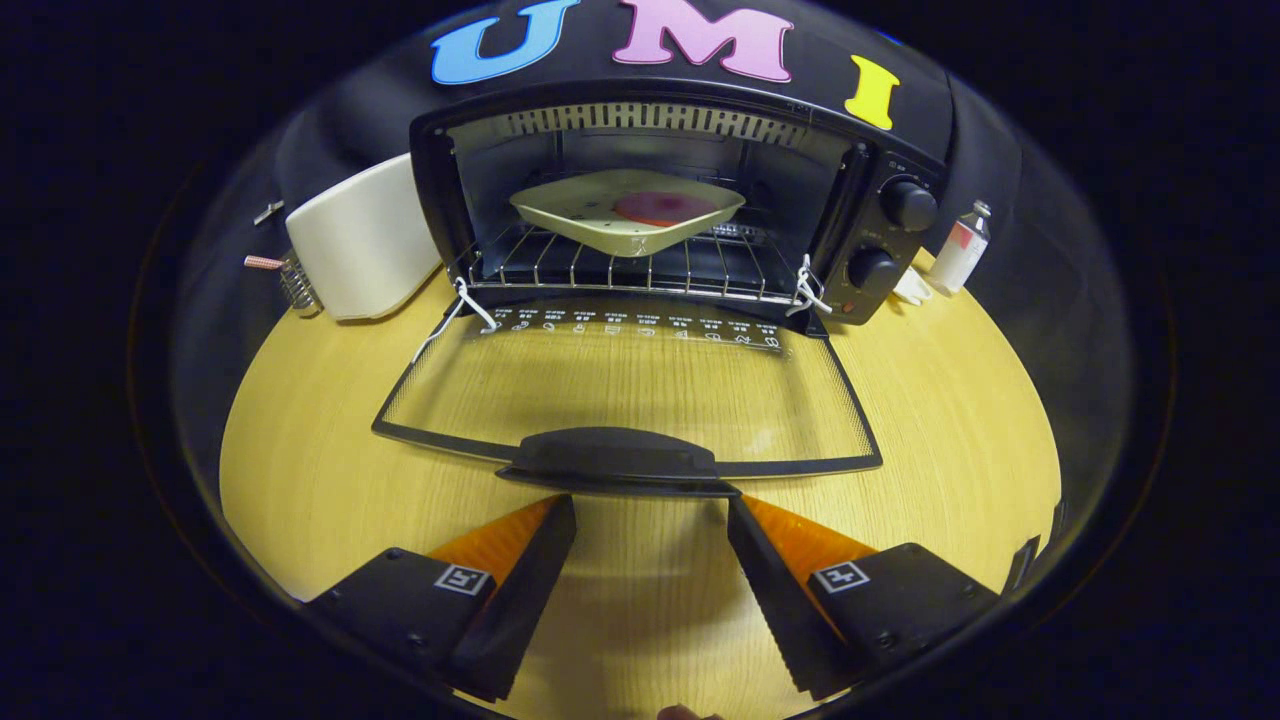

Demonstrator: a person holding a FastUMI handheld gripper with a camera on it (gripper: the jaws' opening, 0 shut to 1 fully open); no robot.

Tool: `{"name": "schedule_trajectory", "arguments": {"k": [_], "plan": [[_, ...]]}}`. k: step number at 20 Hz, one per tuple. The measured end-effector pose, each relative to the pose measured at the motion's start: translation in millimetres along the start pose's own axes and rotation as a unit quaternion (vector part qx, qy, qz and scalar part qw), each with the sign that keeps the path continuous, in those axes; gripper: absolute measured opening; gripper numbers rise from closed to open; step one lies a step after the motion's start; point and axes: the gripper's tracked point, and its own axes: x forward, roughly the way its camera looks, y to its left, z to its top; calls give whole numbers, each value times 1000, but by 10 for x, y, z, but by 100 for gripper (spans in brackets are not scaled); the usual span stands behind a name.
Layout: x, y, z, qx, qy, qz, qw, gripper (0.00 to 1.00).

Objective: Open the toaster oven, put the food inside, and close the toaster oven door.

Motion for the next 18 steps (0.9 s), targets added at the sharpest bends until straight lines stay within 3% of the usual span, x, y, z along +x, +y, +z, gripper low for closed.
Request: {"name": "schedule_trajectory", "arguments": {"k": [8,18], "plan": [[-488,3,397,28,-53,25,998,100],[-1057,-74,1480,38,-187,55,980,100]]}}
